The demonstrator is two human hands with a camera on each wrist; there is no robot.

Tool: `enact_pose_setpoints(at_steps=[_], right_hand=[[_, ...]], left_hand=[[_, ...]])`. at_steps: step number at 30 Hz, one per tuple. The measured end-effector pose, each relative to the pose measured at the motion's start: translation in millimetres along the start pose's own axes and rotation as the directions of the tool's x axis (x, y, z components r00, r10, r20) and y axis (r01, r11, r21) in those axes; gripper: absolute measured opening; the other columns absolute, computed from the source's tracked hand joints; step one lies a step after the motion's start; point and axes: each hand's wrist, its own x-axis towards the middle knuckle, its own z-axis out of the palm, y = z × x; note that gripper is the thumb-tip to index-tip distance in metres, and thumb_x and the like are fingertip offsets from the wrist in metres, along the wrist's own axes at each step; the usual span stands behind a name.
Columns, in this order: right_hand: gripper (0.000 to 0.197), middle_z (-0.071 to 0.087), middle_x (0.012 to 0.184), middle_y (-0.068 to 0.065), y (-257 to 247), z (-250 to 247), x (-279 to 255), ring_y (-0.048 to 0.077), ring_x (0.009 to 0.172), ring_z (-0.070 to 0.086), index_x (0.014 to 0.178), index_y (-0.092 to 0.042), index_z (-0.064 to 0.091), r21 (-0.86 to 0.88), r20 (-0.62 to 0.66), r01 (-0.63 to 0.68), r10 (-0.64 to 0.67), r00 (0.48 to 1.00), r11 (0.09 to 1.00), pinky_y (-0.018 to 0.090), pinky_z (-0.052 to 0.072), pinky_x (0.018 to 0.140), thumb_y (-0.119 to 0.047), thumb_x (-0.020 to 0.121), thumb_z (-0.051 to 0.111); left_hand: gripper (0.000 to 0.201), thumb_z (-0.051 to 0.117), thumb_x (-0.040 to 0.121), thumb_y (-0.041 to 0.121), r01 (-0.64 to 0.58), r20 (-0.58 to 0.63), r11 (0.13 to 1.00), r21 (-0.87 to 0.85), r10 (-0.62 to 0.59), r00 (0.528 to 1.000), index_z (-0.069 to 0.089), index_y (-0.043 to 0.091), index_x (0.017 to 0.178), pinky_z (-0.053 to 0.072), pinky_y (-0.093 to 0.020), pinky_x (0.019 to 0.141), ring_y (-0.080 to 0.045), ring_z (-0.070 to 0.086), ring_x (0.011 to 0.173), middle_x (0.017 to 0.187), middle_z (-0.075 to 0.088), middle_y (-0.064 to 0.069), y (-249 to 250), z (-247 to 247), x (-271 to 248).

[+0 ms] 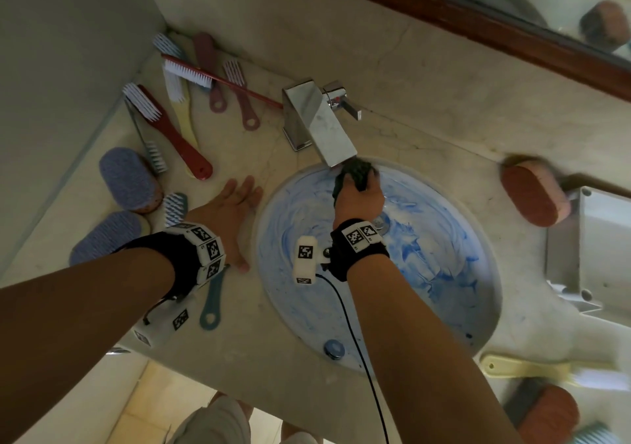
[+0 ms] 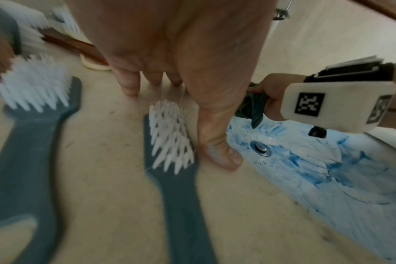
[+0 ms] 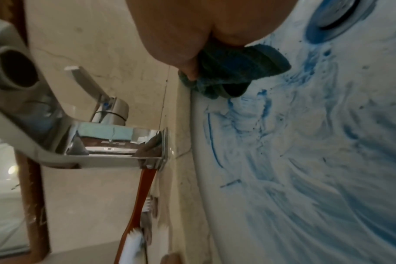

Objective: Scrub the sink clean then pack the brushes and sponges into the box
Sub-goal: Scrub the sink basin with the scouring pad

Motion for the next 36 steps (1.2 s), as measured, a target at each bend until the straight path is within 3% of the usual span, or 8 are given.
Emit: enact_pose_setpoints(at_steps=[4,10,15,18,21,26,29,36], right_hand=[[0.051,0.056,0.139,0.001,-2.2,17.3,-13.8,0.020,0.127,0.053,0.138,-0.017,0.054,-0.010,0.041,-0.019,0.019,0.999,1.000,0.037,0.041,0.109,-0.023,0.088,0.062],[0.046,0.061,0.133,0.005,5.2,19.6,-39.6,0.022,0.120,0.057,0.139,-0.018,0.053,-0.241,0.260,0.173,-0.109,0.959,0.955,0.030,0.042,0.106,-0.023,0.093,0.060],[0.043,0.060,0.134,0.001,-3.0,14.5,-11.3,0.020,0.119,0.059,0.127,-0.020,0.064,-0.089,0.058,0.004,0.001,0.998,0.996,0.039,0.045,0.105,-0.023,0.084,0.064],[0.040,0.070,0.113,-0.003,0.5,17.5,-5.9,0.018,0.101,0.067,0.115,-0.025,0.071,0.032,-0.006,-0.061,0.061,0.998,0.998,0.040,0.055,0.091,-0.031,0.076,0.061],[0.032,0.070,0.111,0.002,-6.2,19.6,-16.2,0.020,0.100,0.066,0.117,-0.021,0.070,0.030,0.000,-0.067,0.067,0.998,0.997,0.040,0.054,0.092,-0.024,0.086,0.063],[0.036,0.068,0.119,0.005,-0.3,21.9,-43.1,0.020,0.110,0.062,0.127,-0.019,0.064,-0.147,0.203,0.072,-0.042,0.978,0.986,0.026,0.045,0.101,-0.022,0.091,0.063],[0.037,0.071,0.112,0.007,6.5,21.2,-47.7,0.021,0.101,0.065,0.127,-0.022,0.065,-0.173,0.330,0.095,-0.033,0.943,0.980,0.033,0.051,0.097,-0.023,0.090,0.065],[0.031,0.073,0.109,0.003,-8.1,16.8,-23.7,0.019,0.097,0.067,0.118,-0.020,0.070,-0.019,0.126,-0.089,0.091,0.988,0.996,0.032,0.053,0.093,-0.014,0.089,0.064]], left_hand=[[0.146,0.086,0.057,0.055,0.001,-0.003,1.000,0.012,-0.001,1.000,-0.021,0.023,0.151,0.006,-0.039,0.119,-0.024,-0.017,0.147,0.157,-0.028,0.003,0.7,-0.8,-1.5],[0.146,0.086,0.056,0.055,0.002,0.003,1.000,0.015,-0.002,1.000,-0.020,0.023,0.151,0.007,-0.040,0.119,-0.025,-0.017,0.147,0.158,-0.028,0.002,1.0,-2.9,-0.7],[0.146,0.086,0.057,0.054,-0.006,0.008,1.000,0.006,0.006,1.000,-0.020,0.023,0.151,0.004,-0.041,0.119,-0.025,-0.017,0.147,0.158,-0.028,0.002,0.6,-3.4,-0.8],[0.146,0.087,0.056,0.053,-0.010,0.008,1.000,-0.010,0.010,1.000,-0.020,0.024,0.151,0.005,-0.041,0.119,-0.024,-0.018,0.147,0.157,-0.028,0.003,-0.1,-3.4,-0.4],[0.146,0.088,0.056,0.052,-0.013,0.003,1.000,-0.025,0.013,1.000,-0.020,0.024,0.151,0.006,-0.041,0.119,-0.024,-0.017,0.147,0.157,-0.028,0.003,-1.1,-2.9,-0.3],[0.146,0.086,0.057,0.055,-0.028,0.013,1.000,-0.006,0.028,1.000,-0.020,0.022,0.151,0.006,-0.042,0.119,-0.026,-0.018,0.147,0.157,-0.028,0.002,-1.3,-4.6,-1.0],[0.146,0.086,0.058,0.055,-0.022,0.021,1.000,0.007,0.022,1.000,-0.021,0.022,0.150,0.006,-0.042,0.119,-0.026,-0.018,0.147,0.157,-0.029,0.001,-1.1,-4.0,0.5],[0.147,0.086,0.056,0.056,-0.024,0.015,1.000,-0.005,0.024,1.000,-0.021,0.023,0.151,0.006,-0.044,0.120,-0.026,-0.019,0.147,0.157,-0.029,0.002,-3.8,-1.9,1.9]])
